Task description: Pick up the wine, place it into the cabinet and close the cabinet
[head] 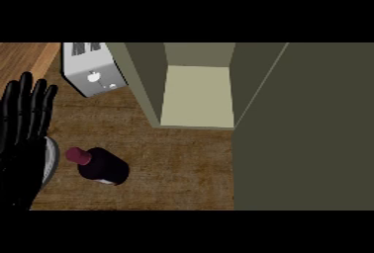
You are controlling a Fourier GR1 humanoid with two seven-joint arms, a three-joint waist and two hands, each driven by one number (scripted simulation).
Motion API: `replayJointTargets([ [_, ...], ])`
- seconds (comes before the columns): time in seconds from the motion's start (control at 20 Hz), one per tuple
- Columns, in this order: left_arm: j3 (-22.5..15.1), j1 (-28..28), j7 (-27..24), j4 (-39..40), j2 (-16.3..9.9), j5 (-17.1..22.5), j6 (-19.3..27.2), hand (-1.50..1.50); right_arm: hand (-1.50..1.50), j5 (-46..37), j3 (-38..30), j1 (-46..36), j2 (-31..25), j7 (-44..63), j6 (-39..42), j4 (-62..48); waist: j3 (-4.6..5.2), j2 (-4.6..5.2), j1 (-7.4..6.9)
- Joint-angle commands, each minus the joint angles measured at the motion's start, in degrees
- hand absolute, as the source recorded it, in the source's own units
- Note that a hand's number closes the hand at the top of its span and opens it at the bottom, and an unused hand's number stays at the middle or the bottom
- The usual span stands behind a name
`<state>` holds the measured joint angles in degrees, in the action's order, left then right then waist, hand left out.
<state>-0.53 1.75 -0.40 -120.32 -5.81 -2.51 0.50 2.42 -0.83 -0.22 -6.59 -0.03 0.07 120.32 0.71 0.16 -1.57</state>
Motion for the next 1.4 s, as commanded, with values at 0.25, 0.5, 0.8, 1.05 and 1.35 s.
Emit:
replayJointTargets([
  [0.25,-9.65,-5.07,4.85,2.38,5.7,-20.79,26.44,-1.5,-1.5,2.3,1.75,5.35,-0.56,1.55,2.98,6.86,-0.83,-0.46,2.62],
  [0.5,-24.48,-4.72,6.26,4.89,5.78,-9.34,44.2,-1.5,-1.5,10.16,6.09,9.14,-3.63,7.56,10.78,8.2,-0.75,-0.37,2.91],
  [0.8,-34.7,7.53,19.29,8.18,5.81,-21.23,58.07,-1.5,-1.5,9.31,8.16,10.18,-3.13,14.8,8.62,15.64,-0.77,-0.27,2.1],
  [1.05,-36.42,15.14,30.61,9.86,5.81,-29.43,63.71,-1.5,-1.5,10.31,7.72,6.63,-3.02,21.13,6.36,18.84,-0.77,-0.26,1.82],
  [1.35,-34.87,16.51,42.82,5.71,5.81,-38.89,60.82,-1.5,-1.5,13.28,5.62,10.31,-4.4,23.83,7.09,25.71,-0.81,-0.5,1.88],
])
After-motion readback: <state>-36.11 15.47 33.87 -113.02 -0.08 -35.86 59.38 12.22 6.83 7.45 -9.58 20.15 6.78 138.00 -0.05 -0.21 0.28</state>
